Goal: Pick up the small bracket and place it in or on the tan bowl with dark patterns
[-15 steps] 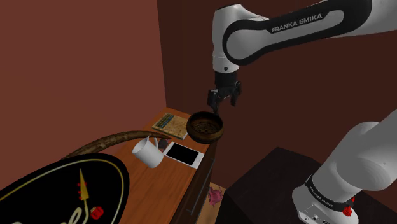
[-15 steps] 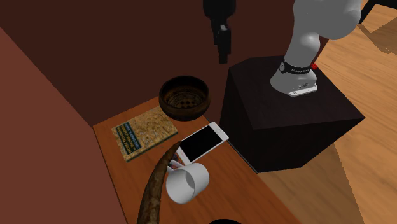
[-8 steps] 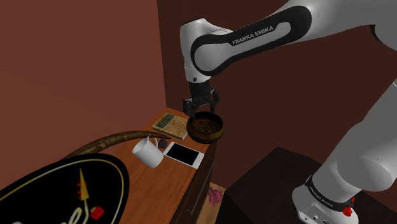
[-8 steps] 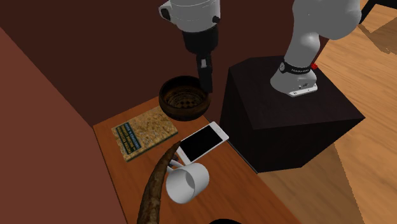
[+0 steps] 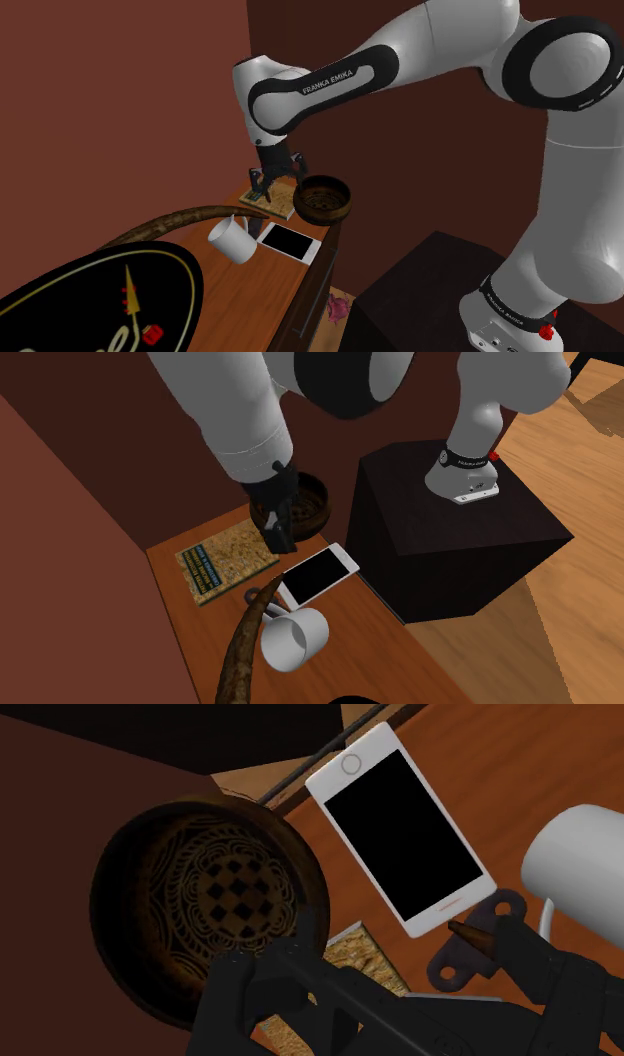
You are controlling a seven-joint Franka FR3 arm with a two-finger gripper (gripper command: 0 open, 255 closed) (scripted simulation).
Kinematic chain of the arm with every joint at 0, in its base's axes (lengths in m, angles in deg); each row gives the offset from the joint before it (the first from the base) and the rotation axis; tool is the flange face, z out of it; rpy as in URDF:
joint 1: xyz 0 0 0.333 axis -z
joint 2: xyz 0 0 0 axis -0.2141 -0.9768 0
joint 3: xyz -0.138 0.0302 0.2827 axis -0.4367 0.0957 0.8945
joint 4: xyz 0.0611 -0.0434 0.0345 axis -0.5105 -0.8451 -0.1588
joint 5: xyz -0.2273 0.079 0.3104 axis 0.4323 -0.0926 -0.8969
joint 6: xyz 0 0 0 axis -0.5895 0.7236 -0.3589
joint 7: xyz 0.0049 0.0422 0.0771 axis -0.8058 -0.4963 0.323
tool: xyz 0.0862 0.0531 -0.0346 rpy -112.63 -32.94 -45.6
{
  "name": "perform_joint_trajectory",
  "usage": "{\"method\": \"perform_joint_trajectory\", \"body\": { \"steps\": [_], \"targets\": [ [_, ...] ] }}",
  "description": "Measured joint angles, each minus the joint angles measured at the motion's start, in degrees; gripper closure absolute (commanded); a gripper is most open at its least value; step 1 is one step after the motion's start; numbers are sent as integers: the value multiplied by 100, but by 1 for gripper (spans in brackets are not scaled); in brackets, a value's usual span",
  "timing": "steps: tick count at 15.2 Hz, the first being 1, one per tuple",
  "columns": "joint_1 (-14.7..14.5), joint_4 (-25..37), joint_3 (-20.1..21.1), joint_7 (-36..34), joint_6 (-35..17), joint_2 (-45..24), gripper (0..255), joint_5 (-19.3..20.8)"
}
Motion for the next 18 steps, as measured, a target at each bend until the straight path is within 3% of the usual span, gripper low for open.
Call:
{"method": "perform_joint_trajectory", "body": {
  "steps": [4,10,12,18],
  "targets": [
    [-385,1203,-119,-471,323,-1080,0,239],
    [-1070,4222,-405,-872,1404,-3103,0,542],
    [-1115,4458,-418,-902,1448,-3273,0,541],
    [-986,3528,-400,-988,363,-3021,0,520]
  ]
}}
